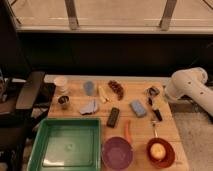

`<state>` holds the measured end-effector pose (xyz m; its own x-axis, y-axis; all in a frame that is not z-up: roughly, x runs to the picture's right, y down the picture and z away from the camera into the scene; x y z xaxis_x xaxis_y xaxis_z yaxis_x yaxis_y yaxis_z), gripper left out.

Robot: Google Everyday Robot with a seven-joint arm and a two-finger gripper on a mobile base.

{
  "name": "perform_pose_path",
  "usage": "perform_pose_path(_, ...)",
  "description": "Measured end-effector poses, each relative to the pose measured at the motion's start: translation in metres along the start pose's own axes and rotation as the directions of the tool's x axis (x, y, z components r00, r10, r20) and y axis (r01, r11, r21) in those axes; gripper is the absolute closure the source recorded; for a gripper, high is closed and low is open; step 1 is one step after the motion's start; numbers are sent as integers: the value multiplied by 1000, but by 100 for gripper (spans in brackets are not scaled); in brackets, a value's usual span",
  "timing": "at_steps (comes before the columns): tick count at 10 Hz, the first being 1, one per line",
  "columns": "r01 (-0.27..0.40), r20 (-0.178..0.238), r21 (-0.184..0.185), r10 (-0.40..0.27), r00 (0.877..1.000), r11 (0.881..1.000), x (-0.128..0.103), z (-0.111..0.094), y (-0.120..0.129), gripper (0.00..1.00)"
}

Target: Place brush in tray

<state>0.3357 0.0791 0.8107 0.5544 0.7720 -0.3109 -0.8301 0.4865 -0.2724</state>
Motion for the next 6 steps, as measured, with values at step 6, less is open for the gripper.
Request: perform_pose_path(6,-34,-27,-29,33,999,999,-8,77,-23,20)
